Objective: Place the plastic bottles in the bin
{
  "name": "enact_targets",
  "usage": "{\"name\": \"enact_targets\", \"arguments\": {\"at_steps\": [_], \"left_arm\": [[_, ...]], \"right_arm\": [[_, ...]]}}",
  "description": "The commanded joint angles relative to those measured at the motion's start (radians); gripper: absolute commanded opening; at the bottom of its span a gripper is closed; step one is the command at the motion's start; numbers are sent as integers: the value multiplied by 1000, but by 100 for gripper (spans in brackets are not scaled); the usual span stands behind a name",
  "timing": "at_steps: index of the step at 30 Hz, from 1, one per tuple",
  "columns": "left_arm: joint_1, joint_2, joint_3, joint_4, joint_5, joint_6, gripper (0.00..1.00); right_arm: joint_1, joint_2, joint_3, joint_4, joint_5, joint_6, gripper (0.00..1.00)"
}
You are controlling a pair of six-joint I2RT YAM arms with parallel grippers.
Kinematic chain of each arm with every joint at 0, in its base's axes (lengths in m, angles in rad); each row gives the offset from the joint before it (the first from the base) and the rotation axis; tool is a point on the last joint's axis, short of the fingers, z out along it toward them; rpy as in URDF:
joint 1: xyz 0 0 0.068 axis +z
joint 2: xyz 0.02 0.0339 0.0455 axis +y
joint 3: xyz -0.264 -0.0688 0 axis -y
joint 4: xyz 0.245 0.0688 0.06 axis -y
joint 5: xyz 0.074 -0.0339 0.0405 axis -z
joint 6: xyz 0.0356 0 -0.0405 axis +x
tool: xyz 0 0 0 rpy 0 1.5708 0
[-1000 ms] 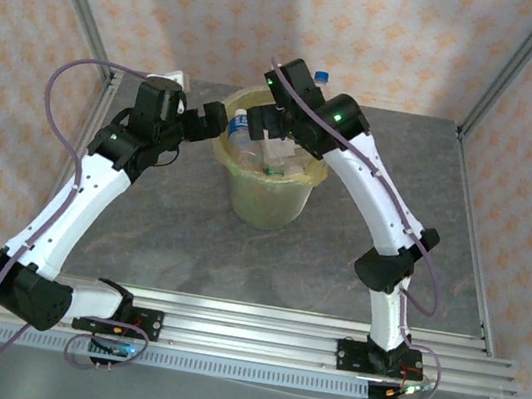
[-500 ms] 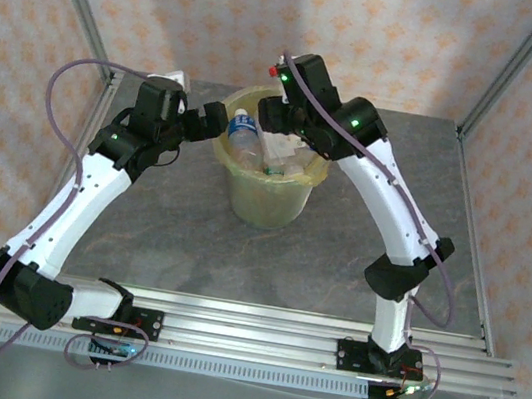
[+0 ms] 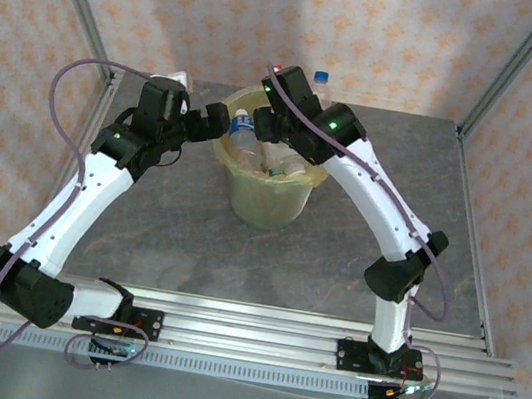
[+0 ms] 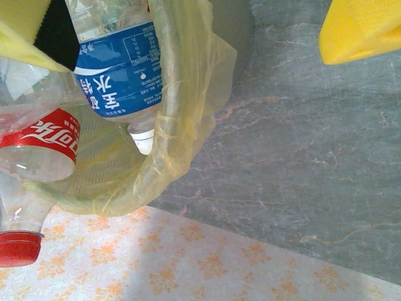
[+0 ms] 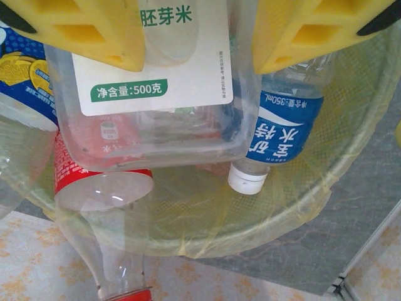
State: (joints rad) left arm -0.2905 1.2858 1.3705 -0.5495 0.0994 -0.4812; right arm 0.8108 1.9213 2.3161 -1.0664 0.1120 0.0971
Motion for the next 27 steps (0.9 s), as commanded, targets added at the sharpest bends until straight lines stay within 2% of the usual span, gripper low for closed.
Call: {"name": "enact_targets", "arguments": {"at_steps": [1,5,7,12,15,18,27], "left_arm": [[-6,1,26,3,-16,-4,100],[-6,-4,25,1,-21,-3,100],[-6,-12,26,-3,-32,-1,100],[-4,-54,21,-28,-119,17,100],[-3,-103,-6,-35,-206,28,100],[-2,-169,-62,-29,-289,39,100],[1,-366,-325,-24,-514,25,100]], "right_arm": [[-10,-23,-57,-55,70,26,49],[-10,-39,-29,-30,42,13,63],[-9,-33,26,-43,44,6,74],[-10,-32,167,-84,106,-6,98],[-13,-88,141,-92,203,19,99],[-29,-205,-7,-55,273,68,99],[-79,-798,-807,216,484,241,99]]}}
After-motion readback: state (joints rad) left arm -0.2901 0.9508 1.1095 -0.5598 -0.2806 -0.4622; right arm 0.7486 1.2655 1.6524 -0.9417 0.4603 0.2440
